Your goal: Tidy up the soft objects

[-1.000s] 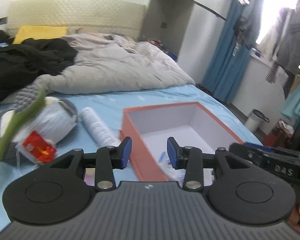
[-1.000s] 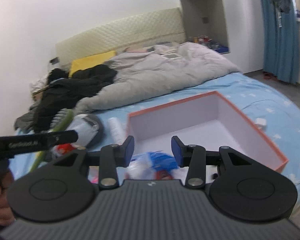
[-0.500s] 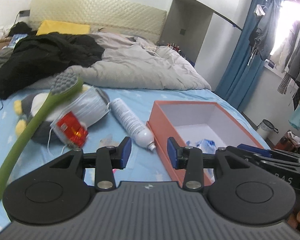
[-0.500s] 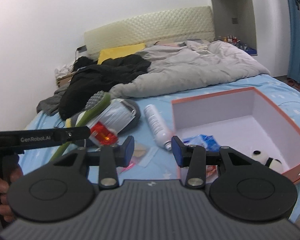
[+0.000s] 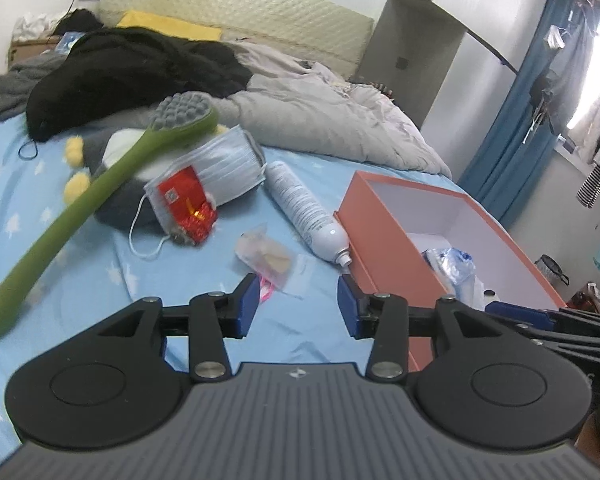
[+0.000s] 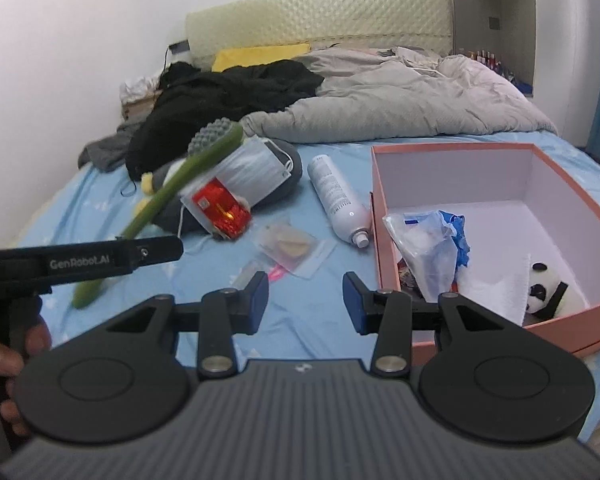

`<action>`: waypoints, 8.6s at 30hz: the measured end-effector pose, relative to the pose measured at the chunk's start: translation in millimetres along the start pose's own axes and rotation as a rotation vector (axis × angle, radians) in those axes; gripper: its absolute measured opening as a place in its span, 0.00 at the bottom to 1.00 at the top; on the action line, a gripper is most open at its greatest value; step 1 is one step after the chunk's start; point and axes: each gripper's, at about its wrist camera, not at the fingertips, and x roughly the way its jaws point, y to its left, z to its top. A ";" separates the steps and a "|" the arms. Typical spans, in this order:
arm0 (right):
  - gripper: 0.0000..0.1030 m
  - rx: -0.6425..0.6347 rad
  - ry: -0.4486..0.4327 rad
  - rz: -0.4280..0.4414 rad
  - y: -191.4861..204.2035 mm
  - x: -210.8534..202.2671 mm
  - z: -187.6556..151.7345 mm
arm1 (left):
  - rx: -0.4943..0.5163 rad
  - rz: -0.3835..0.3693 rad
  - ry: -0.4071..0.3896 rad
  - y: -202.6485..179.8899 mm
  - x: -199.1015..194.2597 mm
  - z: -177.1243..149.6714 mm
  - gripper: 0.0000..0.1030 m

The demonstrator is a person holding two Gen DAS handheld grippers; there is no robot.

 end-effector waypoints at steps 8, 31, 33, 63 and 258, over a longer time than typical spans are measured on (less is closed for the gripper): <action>0.43 -0.048 0.085 0.001 15.0 15.0 -6.0 | -0.058 0.043 -0.014 25.7 3.6 -16.1 0.51; 0.43 -0.037 0.205 0.023 38.7 96.7 -3.4 | -0.072 0.065 0.048 68.4 57.7 -52.2 0.62; 0.43 -0.033 0.207 0.017 36.6 107.0 -0.9 | -0.055 0.058 0.048 68.2 65.8 -50.6 0.62; 0.47 0.002 0.313 0.010 6.5 257.2 7.6 | -0.027 -0.059 0.108 74.1 190.9 -33.1 0.21; 0.49 0.252 -0.070 -0.237 -157.6 -37.8 67.4 | 0.333 -0.263 0.094 -197.3 70.5 106.7 0.41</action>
